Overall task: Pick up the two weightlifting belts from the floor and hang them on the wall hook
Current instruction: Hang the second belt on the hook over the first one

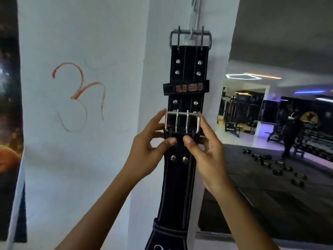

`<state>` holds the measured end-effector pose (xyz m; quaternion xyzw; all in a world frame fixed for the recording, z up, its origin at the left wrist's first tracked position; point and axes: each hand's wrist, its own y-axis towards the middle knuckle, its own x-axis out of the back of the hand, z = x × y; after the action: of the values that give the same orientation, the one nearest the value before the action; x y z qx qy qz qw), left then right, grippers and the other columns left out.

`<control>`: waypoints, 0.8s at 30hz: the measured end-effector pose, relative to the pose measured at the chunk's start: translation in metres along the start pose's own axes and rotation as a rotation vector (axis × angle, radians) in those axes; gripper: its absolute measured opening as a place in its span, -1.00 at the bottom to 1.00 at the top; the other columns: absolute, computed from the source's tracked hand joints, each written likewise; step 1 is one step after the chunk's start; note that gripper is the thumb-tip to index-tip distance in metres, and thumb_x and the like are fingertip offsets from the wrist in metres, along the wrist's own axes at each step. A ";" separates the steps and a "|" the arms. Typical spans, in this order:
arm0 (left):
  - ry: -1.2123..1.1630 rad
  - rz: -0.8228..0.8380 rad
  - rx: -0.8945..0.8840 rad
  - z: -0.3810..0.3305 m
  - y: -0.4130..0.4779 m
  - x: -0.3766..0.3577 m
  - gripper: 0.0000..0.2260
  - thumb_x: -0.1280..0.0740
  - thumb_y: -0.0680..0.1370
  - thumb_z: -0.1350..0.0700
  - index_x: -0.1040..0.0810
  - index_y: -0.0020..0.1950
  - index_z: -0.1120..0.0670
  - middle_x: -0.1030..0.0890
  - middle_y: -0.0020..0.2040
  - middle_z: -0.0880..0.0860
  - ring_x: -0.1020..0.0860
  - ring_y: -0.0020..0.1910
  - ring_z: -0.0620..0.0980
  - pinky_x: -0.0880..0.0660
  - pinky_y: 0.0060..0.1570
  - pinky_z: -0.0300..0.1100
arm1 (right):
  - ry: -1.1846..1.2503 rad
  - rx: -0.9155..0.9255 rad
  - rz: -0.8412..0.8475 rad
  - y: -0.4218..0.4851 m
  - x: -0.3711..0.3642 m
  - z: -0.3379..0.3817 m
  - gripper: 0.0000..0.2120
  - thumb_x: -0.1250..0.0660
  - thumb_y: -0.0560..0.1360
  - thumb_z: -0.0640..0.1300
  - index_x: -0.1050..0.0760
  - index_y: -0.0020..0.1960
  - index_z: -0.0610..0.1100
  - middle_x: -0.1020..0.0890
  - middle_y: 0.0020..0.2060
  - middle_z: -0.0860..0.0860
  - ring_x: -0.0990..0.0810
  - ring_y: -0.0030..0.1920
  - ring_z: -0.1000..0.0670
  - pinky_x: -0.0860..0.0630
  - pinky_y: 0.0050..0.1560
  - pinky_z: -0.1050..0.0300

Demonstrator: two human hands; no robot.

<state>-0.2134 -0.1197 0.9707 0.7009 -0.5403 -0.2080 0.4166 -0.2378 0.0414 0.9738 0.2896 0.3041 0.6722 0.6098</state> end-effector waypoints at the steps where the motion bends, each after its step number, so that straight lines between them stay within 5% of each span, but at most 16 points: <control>1: 0.003 -0.014 -0.048 -0.004 0.018 0.003 -0.41 -0.40 0.53 0.03 -0.26 0.52 -0.14 -0.61 0.20 -0.09 -0.62 0.15 -0.09 -0.65 -0.01 0.07 | -0.001 0.034 -0.001 0.018 -0.002 0.006 -0.37 -0.43 0.44 0.05 -0.29 0.45 0.24 -0.43 0.44 0.11 -0.39 0.45 0.01 -0.38 0.40 -0.22; 5: 0.007 -0.066 -0.181 -0.022 0.089 0.017 -0.42 -0.41 0.53 0.08 -0.30 0.52 -0.09 -0.65 0.15 0.00 -0.65 0.11 -0.08 -0.63 0.05 0.06 | -0.017 0.156 -0.010 0.087 -0.009 0.034 -0.37 -0.42 0.50 -0.14 -0.27 0.49 0.15 -0.42 0.45 0.10 -0.41 0.44 0.05 -0.38 0.42 -0.15; 12: 0.049 -0.085 -0.322 -0.056 0.197 0.034 -0.42 -0.40 0.52 0.02 -0.28 0.51 -0.13 -0.66 0.17 0.09 -0.68 0.04 -0.02 -0.63 0.04 0.05 | -0.137 0.285 -0.032 0.195 -0.012 0.083 -0.35 -0.42 0.50 -0.10 -0.24 0.51 0.12 -0.48 0.40 -0.07 -0.50 0.37 -0.03 -0.42 0.41 -0.06; 17: -0.001 -0.031 -0.269 -0.074 0.270 0.033 -0.36 -0.43 0.47 0.03 -0.29 0.51 -0.08 -0.64 0.17 0.20 -0.69 0.01 0.10 -0.64 0.02 0.09 | -0.238 0.289 -0.103 0.267 -0.006 0.104 -0.30 -0.44 0.43 -0.01 -0.25 0.50 0.09 -0.56 0.33 -0.11 -0.56 0.30 -0.08 -0.46 0.37 -0.09; 21: -0.034 0.001 -0.182 -0.089 0.311 0.025 -0.38 -0.44 0.50 0.14 -0.29 0.52 0.01 -0.64 0.14 0.22 -0.66 0.04 0.11 -0.64 -0.12 -0.09 | -0.246 0.223 -0.145 0.315 -0.001 0.116 -0.27 -0.47 0.36 -0.03 -0.30 0.48 0.03 -0.58 0.28 -0.14 -0.59 0.24 -0.10 -0.50 0.32 -0.07; 24: -0.071 -0.005 -0.101 -0.086 0.326 0.023 -0.39 -0.44 0.50 0.18 -0.31 0.51 0.07 -0.65 0.14 0.22 -0.65 0.07 0.13 -0.64 -0.01 0.00 | -0.283 0.169 -0.096 0.328 -0.001 0.116 -0.32 -0.47 0.44 -0.11 -0.29 0.50 -0.05 -0.51 0.37 -0.15 -0.54 0.30 -0.11 -0.46 0.36 -0.06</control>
<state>-0.3326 -0.1329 1.2871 0.6723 -0.5420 -0.2608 0.4315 -0.3607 0.0238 1.2989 0.4166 0.2841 0.5670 0.6513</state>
